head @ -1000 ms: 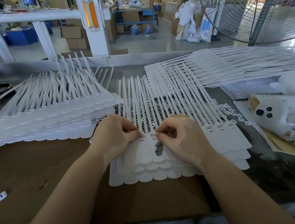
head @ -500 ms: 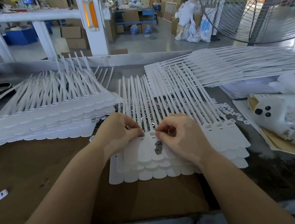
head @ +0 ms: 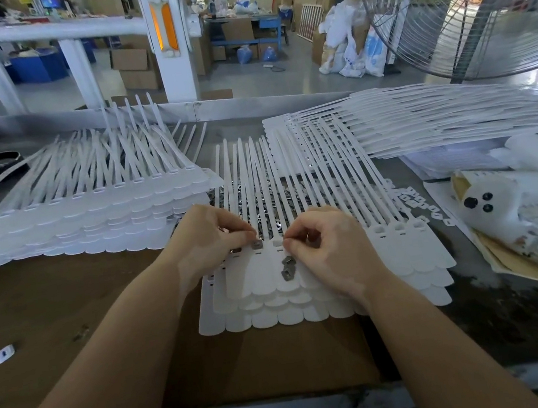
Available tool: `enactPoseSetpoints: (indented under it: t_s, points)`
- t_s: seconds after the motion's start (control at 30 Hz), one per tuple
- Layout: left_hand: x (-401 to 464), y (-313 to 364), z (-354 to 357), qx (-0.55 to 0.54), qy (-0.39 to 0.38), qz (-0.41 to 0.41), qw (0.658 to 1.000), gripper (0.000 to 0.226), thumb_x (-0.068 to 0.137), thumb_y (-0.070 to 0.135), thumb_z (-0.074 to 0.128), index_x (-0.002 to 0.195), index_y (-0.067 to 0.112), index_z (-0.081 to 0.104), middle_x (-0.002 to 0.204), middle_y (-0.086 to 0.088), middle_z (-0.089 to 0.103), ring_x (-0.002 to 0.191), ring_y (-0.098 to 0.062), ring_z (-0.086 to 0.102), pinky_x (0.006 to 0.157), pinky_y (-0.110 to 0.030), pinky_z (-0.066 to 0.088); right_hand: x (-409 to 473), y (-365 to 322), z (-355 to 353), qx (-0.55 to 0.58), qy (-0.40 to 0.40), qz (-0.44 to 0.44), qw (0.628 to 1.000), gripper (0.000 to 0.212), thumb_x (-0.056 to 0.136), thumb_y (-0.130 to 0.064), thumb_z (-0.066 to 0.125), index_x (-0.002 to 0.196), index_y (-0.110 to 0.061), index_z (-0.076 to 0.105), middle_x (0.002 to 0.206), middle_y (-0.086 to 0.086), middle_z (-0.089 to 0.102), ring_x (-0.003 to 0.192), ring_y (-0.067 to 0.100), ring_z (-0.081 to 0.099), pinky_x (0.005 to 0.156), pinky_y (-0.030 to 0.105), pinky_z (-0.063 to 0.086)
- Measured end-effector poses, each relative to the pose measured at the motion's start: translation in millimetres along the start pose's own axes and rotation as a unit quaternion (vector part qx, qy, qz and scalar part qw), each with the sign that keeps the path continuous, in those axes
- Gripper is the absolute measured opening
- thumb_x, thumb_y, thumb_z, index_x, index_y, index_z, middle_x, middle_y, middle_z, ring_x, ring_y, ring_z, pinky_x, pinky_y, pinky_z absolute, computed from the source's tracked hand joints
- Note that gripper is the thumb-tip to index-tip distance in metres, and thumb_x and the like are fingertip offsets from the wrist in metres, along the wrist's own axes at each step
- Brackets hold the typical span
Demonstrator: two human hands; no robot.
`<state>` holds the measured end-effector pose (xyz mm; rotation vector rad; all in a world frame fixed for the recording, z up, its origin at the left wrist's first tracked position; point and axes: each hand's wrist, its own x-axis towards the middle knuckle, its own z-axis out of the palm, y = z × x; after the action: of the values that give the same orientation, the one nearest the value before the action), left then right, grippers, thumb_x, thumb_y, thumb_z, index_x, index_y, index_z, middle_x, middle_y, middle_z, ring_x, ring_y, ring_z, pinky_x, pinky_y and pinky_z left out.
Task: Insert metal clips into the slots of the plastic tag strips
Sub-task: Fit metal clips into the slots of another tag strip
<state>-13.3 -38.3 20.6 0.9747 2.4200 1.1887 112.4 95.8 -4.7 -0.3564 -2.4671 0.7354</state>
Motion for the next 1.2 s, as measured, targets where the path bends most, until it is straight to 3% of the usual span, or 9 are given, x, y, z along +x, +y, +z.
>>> enactPoseSetpoints:
  t_s: [0.17,0.37,0.53,0.83,1.07,1.2]
  points:
    - [-2.6,1.5,0.3,0.038,-0.011,0.024,0.999,0.008,0.08,0.018,0.072,0.081,0.025,0.074,0.068,0.021,0.06,0.063,0.002,0.052,0.054,-0.008,0.035,0.3,-0.5,-1.0,0.006,-0.001,0.003,1.0,0.003,0.08,-0.019,0.069,0.078,-0.018,0.069,0.076,-0.011,0.06,0.08,0.004,0.05,0.076,0.024,0.044]
    - [-4.5,3.8,-1.0,0.053,-0.032,0.033,0.998,0.017,0.082,0.012,0.068,0.078,0.029,0.072,0.068,0.025,0.059,0.061,0.011,0.052,0.056,-0.007,0.036,0.9,-0.9,-0.4,0.005,0.001,0.001,1.0,0.003,0.08,-0.019,0.068,0.078,-0.019,0.069,0.076,-0.01,0.061,0.08,0.005,0.051,0.077,0.026,0.045]
    - [-7.2,4.1,-1.6,0.036,-0.023,0.026,0.999,0.028,0.084,0.008,0.066,0.072,0.033,0.07,0.082,0.018,0.062,0.077,-0.003,0.054,0.069,-0.018,0.041,0.5,-0.8,-1.4,0.006,0.0,0.001,1.0,0.003,0.08,-0.019,0.069,0.078,-0.019,0.069,0.075,-0.011,0.06,0.079,0.005,0.052,0.077,0.026,0.046]
    - [-9.4,3.8,1.4,0.056,-0.022,0.026,0.998,0.028,0.087,0.009,0.061,0.08,0.035,0.068,0.088,0.019,0.061,0.086,-0.002,0.056,0.079,-0.02,0.045,0.4,-1.1,-1.4,0.014,-0.001,0.004,1.0,0.002,0.081,-0.019,0.068,0.079,-0.019,0.069,0.077,-0.01,0.062,0.082,0.008,0.054,0.079,0.032,0.049]
    - [-13.1,9.0,10.6,0.072,0.011,0.059,0.996,0.021,0.081,0.014,0.068,0.074,0.034,0.068,0.075,0.022,0.056,0.065,0.01,0.051,0.054,-0.006,0.035,-0.1,-0.9,-1.9,0.027,0.005,0.008,1.0,0.004,0.08,-0.017,0.068,0.077,-0.018,0.07,0.074,-0.01,0.061,0.079,0.007,0.053,0.077,0.032,0.049]
    - [-18.6,13.6,16.7,0.043,-0.037,0.082,0.995,0.009,0.073,0.024,0.076,0.07,0.03,0.071,0.068,0.017,0.058,0.06,0.015,0.049,0.055,-0.008,0.036,0.3,-0.5,-2.4,0.055,0.013,0.015,0.998,0.005,0.08,-0.014,0.067,0.076,-0.017,0.07,0.074,-0.01,0.062,0.078,0.009,0.057,0.076,0.035,0.05]
